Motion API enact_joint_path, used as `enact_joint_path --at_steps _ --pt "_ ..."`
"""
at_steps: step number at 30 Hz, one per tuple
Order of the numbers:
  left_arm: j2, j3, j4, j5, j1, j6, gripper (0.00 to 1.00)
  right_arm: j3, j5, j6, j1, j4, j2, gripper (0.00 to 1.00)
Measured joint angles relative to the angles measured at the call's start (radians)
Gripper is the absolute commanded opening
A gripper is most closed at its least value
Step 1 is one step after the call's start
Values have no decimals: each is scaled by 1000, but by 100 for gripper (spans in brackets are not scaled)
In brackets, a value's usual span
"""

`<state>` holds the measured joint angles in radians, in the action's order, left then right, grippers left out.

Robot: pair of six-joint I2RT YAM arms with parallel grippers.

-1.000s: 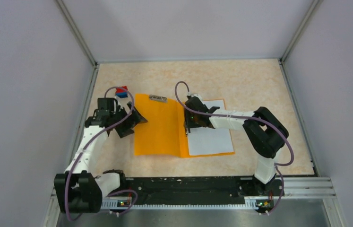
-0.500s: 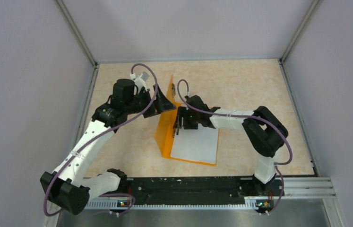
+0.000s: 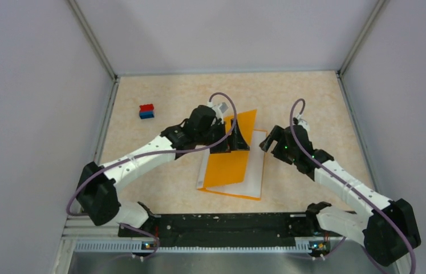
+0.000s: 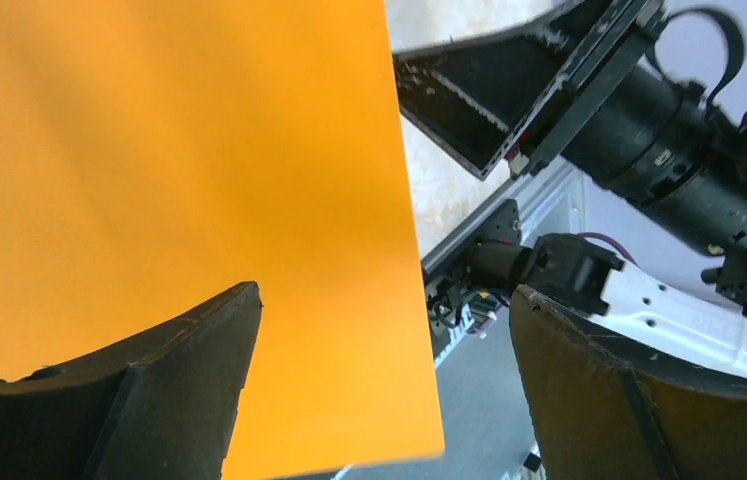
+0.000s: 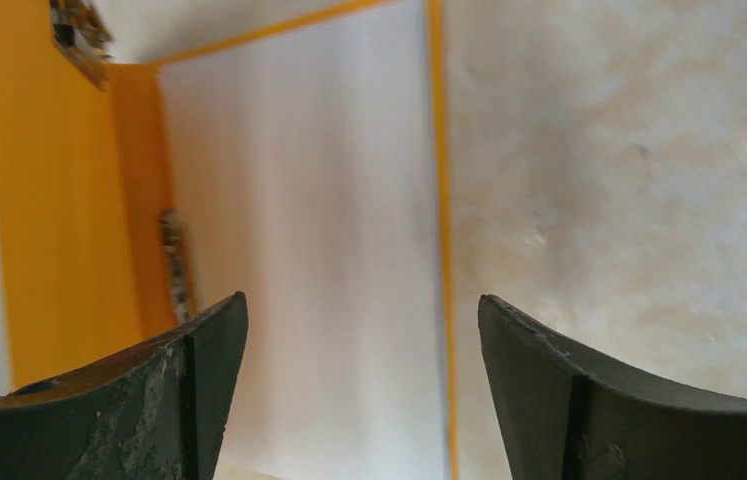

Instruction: Put the files into the folder

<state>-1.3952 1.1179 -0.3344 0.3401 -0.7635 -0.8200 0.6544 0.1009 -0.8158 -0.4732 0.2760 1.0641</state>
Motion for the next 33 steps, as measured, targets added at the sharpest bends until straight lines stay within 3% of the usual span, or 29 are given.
enact_joint_path --at_steps 5,12,16,22,33 --pt "-101 4 44 -21 -13 -1 99 -145 49 -75 37 66 -62 88" --pt "-209 46 0 -116 12 8 99 -169 65 -123 38 44 -57 87" --pt "-190 5 -25 -187 105 8 99 -169 37 -115 38 -52 53 87" --pt "-85 -178 -43 -237 255 18 99 -95 -9 -75 31 -194 245 87" --pt "-45 -383 2 -210 198 -31 99 102 -45 -21 15 -338 525 87"
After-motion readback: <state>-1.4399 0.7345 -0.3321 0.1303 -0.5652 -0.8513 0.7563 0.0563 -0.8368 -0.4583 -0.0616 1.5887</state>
